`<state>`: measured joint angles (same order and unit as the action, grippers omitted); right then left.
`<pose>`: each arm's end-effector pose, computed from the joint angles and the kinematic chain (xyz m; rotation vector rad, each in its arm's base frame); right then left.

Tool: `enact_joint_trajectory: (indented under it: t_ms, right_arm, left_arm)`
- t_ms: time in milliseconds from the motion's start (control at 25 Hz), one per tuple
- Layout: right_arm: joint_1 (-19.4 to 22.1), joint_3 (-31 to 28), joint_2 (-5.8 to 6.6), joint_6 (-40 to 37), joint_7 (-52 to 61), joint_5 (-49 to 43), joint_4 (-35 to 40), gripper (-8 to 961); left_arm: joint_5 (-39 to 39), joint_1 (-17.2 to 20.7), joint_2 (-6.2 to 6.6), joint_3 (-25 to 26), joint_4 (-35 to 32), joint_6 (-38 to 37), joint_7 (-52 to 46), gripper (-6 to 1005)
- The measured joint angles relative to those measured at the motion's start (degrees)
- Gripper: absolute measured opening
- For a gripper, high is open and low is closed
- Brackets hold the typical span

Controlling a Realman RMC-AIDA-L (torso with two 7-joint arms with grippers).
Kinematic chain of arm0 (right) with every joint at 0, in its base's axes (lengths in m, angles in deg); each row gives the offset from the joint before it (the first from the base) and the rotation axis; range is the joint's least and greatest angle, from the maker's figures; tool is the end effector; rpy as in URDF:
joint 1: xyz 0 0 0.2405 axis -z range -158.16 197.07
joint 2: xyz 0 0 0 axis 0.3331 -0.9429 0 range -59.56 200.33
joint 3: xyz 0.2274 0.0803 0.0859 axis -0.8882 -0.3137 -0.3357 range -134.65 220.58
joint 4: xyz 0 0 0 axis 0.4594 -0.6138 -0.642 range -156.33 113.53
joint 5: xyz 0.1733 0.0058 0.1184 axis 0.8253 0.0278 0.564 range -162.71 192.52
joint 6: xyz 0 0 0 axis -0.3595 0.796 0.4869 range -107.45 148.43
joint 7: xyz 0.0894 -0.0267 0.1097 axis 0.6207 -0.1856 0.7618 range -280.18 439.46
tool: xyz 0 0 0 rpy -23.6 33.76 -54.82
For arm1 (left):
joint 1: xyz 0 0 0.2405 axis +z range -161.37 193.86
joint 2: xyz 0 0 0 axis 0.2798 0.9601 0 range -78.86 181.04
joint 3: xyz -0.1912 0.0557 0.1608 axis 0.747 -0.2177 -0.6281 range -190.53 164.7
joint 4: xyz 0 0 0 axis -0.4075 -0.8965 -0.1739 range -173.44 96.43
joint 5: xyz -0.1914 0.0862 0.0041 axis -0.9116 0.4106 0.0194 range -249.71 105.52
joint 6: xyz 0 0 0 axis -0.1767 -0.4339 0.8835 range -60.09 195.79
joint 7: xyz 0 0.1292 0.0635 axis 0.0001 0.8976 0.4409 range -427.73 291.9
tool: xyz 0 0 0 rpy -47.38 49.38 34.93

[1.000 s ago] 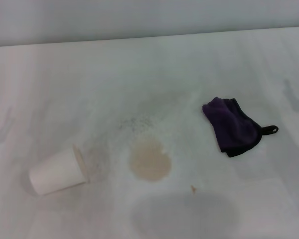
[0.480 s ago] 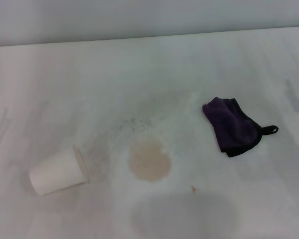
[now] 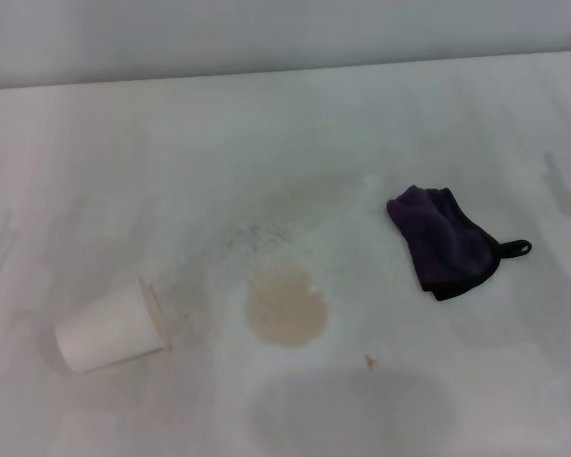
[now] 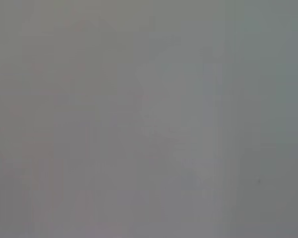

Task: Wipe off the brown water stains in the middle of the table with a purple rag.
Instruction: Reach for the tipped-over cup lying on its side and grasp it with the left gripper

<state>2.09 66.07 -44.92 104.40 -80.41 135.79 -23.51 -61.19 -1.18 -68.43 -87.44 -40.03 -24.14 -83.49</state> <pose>0.3809 0.2642 0.0443 -1.4610 0.5354 0.7732 -0.3411 0.2629 0.0266 -1.4951 -0.3505 -0.8843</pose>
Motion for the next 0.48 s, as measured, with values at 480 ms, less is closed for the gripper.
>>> enact_joint_trajectory:
  t_ms: [480]
  right_arm:
    - [-0.15,-0.05,0.00,-0.23,0.00,-0.01,-0.59,815]
  left_arm:
    - [7.59,-0.59,4.82,-0.37,-4.37,9.40,-17.94,888]
